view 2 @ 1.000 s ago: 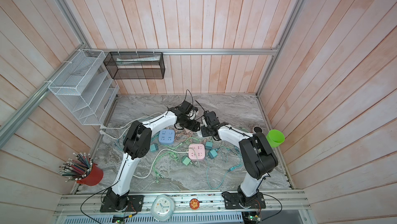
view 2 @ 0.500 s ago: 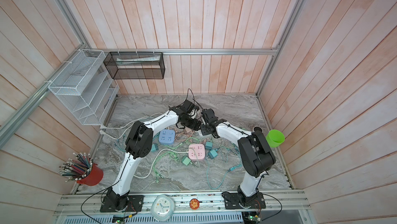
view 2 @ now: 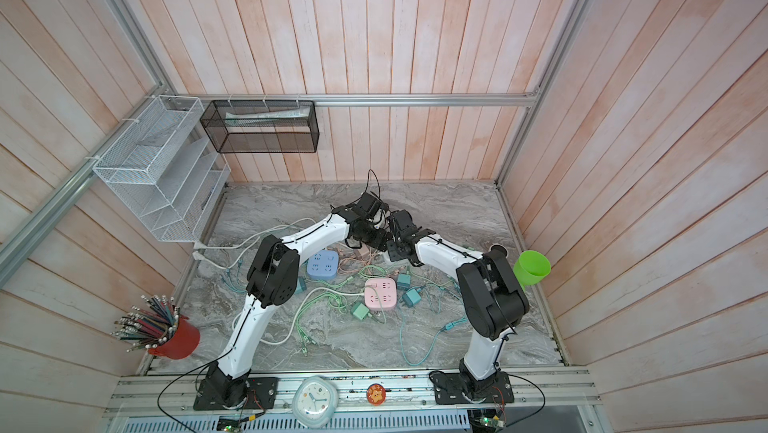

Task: Pull the plug off the socket

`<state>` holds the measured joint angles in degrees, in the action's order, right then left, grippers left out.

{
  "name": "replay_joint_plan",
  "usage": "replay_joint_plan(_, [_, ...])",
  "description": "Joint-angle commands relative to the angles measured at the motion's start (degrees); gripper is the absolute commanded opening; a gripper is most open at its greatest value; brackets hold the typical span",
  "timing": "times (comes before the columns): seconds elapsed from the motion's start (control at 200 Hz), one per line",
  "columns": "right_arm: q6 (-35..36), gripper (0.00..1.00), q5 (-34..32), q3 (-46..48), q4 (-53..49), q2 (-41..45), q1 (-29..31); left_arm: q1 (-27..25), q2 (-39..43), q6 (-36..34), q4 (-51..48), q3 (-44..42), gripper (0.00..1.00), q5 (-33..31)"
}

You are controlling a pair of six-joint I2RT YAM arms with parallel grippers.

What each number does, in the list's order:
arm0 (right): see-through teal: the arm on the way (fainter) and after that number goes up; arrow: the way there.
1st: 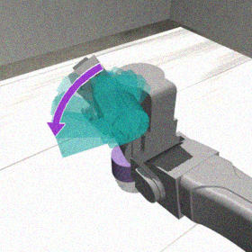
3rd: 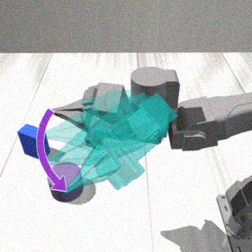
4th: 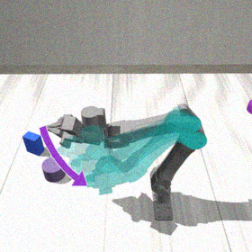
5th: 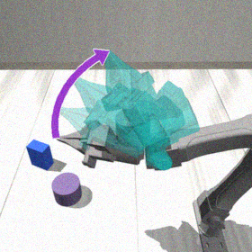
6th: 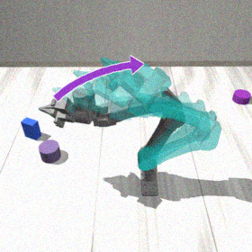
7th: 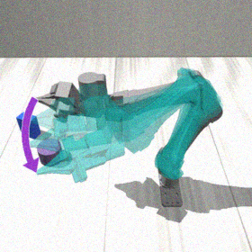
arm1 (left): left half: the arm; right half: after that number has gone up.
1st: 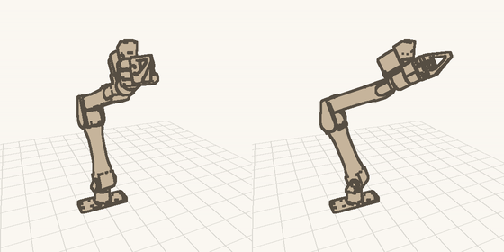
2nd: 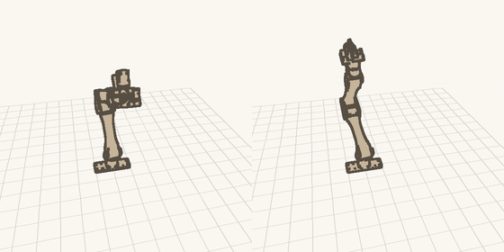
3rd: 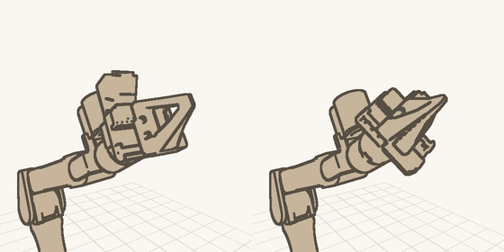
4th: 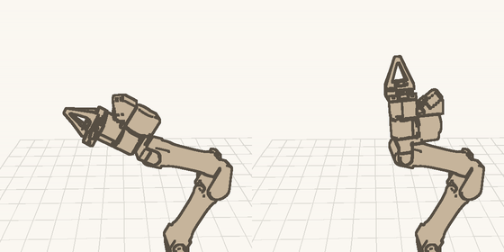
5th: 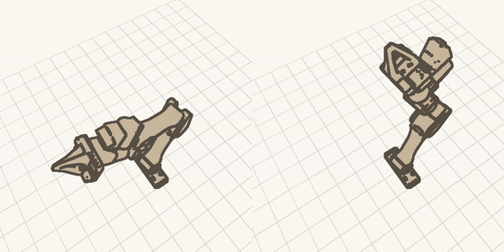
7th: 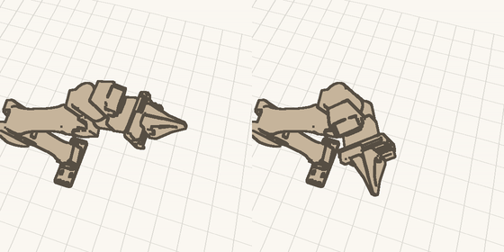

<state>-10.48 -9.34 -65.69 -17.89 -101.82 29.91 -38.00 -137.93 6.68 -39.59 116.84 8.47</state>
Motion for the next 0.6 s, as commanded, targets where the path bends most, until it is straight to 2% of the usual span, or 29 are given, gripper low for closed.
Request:
replay_joint_plan(0.0, [-1.3, 0.0, 2.4, -3.7, 1.4, -0.2, -0.3, -0.9, -6.1, -1.9, -5.8, -2.3, 0.89, -5.8])
replay_joint_plan(0.14, [-2.0, 0.0, 5.1, -1.7, 2.0, 1.6, -3.0, -0.9, -5.7, -3.2, -5.6, -3.5, 0.89, -7.3])
replay_joint_plan(0.275, [-1.6, 0.0, 6.1, -1.7, 1.6, 1.6, -3.1, -0.9, -5.8, -3.1, -5.2, -3.6, 0.89, -7.2])
replay_joint_plan(0.595, [-0.7, 0.0, 1.4, -3.2, -0.2, 1.7, -1.8, -1.1, -5.6, -4.1, -4.8, -5.7, 0.89, -8.6])
